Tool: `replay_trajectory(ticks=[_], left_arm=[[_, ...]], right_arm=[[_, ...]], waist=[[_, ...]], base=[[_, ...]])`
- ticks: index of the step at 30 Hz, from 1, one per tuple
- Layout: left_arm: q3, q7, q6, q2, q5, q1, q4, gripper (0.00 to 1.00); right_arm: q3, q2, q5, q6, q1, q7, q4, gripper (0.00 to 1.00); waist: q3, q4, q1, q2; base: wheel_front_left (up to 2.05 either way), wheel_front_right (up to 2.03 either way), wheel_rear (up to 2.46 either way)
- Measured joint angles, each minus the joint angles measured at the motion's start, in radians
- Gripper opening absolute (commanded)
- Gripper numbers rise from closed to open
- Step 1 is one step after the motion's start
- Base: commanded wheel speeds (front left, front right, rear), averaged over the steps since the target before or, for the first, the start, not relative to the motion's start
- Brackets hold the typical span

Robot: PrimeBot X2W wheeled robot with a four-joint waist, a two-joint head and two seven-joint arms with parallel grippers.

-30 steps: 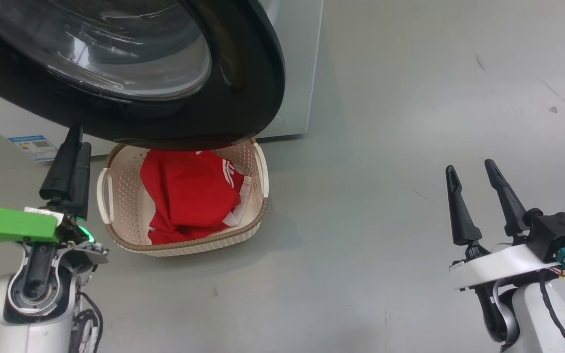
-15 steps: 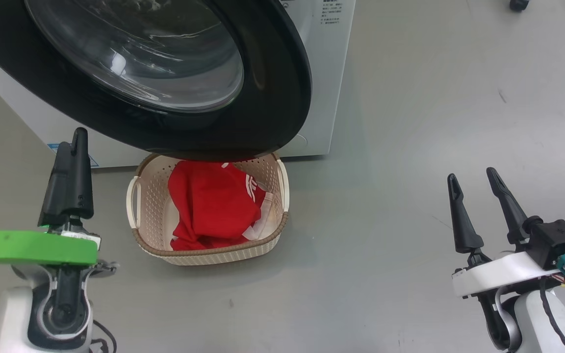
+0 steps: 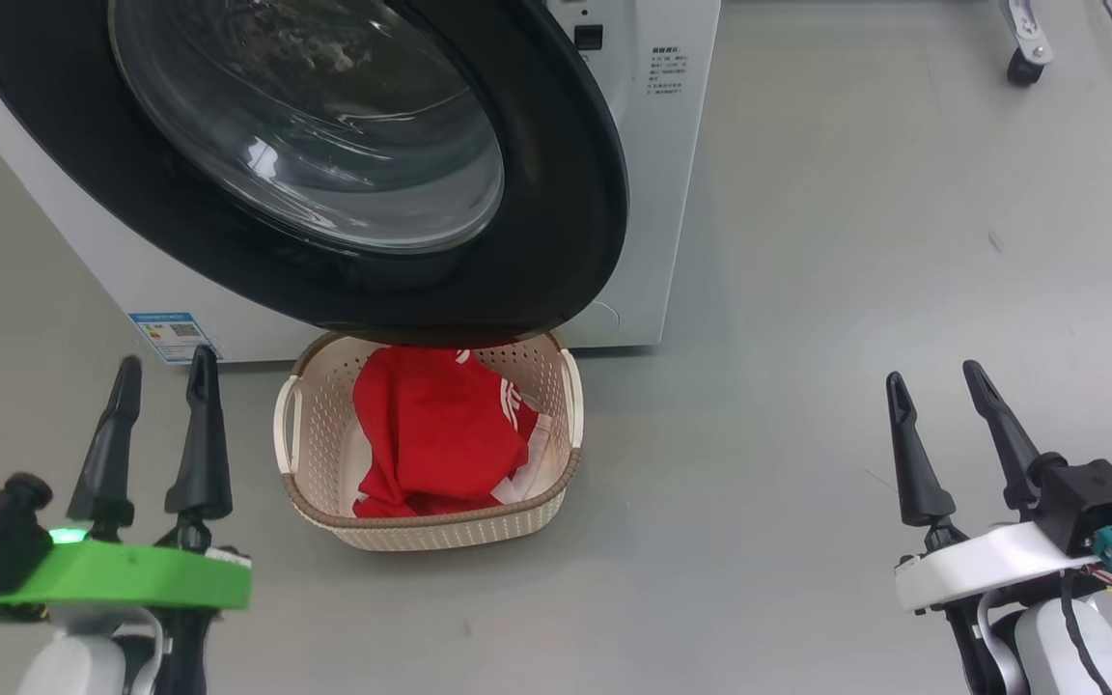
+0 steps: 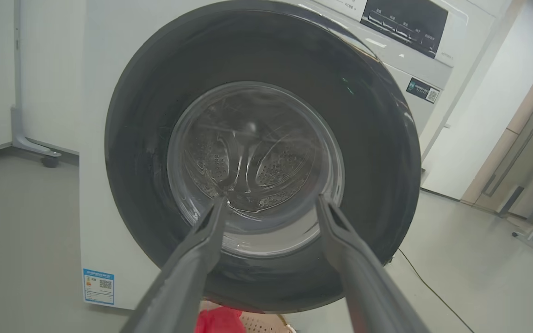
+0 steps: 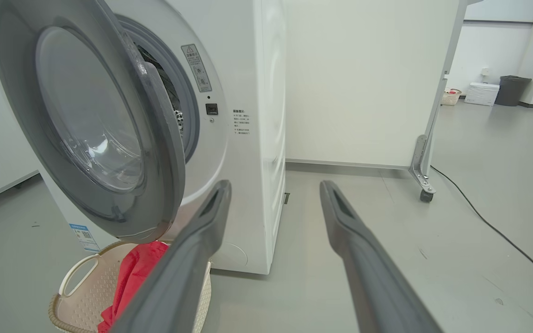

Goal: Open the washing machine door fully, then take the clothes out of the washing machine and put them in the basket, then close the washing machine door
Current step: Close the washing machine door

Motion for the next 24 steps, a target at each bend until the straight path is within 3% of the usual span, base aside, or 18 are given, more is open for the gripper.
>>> replay_trajectory(ticks=[4,13,24], left_arm=[[-0.024,-0.009,0.051,0.032,0.096,0.039,0.028,1.00],[-0.086,-0.013,0.156,0.036,0.251,0.104,0.066,1.00],[-0.102,-0.021,0.180,0.022,0.299,0.125,0.075,1.00]], right_arm=[[0.005,0.002,-0.001,0.000,0.012,0.000,0.002,1.00],[0.011,0.010,-0.008,-0.019,0.072,0.000,0.016,1.00],[0.014,0.013,-0.009,-0.028,0.088,0.000,0.011,1.00]], waist=[[-0.018,0.001,0.0000,0.0000],[-0.061,-0.005,0.0000,0.0000],[-0.073,-0.004,0.0000,0.0000]], base=[[0.00,0.00,0.00],[0.00,0.00,0.00],[0.00,0.00,0.00]])
